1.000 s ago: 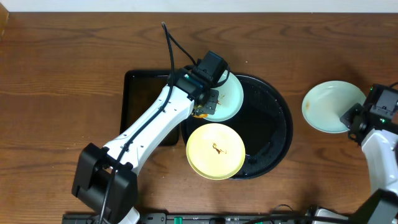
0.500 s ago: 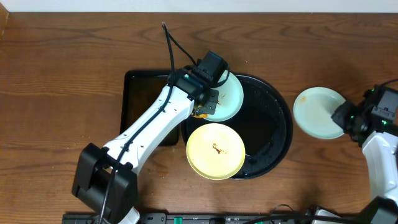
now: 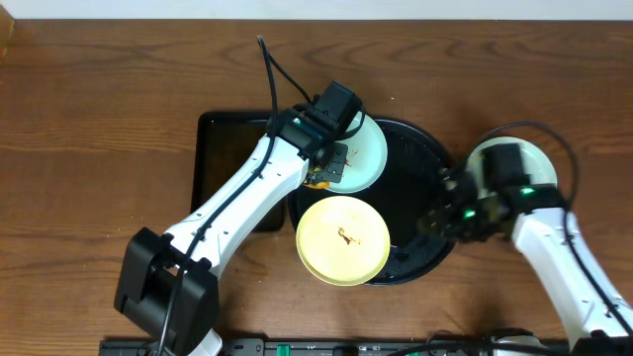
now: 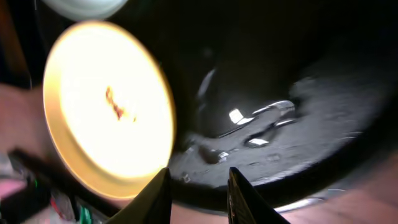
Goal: Clean dirty plates on tray and stack at the side
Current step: 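Move right gripper to the yellow plate rim and grip it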
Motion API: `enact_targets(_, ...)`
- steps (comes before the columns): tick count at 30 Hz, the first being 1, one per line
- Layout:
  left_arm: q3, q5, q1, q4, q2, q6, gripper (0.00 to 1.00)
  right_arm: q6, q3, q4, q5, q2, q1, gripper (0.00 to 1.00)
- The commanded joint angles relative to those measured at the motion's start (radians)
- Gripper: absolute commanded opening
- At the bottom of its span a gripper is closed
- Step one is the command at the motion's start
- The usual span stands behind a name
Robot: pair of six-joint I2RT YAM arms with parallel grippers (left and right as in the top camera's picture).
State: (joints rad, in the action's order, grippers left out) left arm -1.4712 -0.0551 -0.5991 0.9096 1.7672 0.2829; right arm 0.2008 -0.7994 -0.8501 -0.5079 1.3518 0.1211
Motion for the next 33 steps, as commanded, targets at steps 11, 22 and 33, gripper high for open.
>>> enact_targets(11, 0.001, 0.022, 0.000, 0.011, -0.024, -0.012, 0.15, 0.367, 0.246, 0.291, -0.009, 0.014, 0.303, 0.28)
enact_targets(22, 0.001, 0.022, 0.000, 0.029, -0.024, -0.012, 0.14, 0.469, 0.269, 0.377, 0.171, 0.014, 0.316, 0.19)
enact_targets(33, 0.005, 0.244, -0.008, 0.036, -0.023, -0.012, 0.13, 0.445, 0.244, 0.399, 0.351, 0.014, 0.205, 0.01)
